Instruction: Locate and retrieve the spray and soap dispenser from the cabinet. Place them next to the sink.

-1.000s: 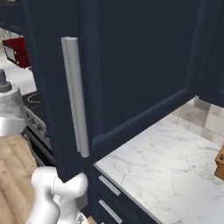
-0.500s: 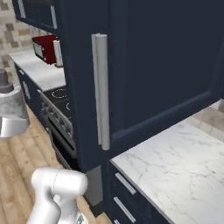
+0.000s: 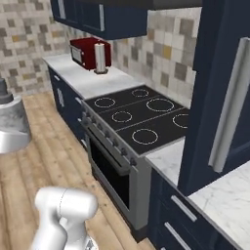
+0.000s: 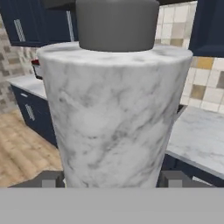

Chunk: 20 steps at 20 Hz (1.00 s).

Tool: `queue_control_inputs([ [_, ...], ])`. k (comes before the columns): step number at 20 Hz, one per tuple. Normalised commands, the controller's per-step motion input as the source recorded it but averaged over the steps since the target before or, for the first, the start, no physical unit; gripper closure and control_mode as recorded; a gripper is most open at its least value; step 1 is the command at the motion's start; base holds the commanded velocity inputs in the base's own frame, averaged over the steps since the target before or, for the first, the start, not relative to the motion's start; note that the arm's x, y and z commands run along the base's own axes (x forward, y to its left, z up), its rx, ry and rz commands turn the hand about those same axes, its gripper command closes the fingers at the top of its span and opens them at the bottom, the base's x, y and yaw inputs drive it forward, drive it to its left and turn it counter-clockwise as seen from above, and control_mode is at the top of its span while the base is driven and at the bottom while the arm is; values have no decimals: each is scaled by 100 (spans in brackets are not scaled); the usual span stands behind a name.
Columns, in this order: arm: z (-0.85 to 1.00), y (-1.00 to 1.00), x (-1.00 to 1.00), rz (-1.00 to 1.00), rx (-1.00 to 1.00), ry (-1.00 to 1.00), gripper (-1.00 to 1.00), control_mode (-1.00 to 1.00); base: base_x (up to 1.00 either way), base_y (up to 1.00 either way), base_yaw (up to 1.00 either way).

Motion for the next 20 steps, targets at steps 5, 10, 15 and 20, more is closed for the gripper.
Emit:
queue_control_inputs([
  [5,0,0,0,0,0,0,100,100,-11,52,42],
  [10,0,0,0,0,0,0,100,100,-6,44,45],
  [15,0,0,0,0,0,0,100,100,0,46,42],
  [20,0,0,0,0,0,0,100,100,12,34,42],
])
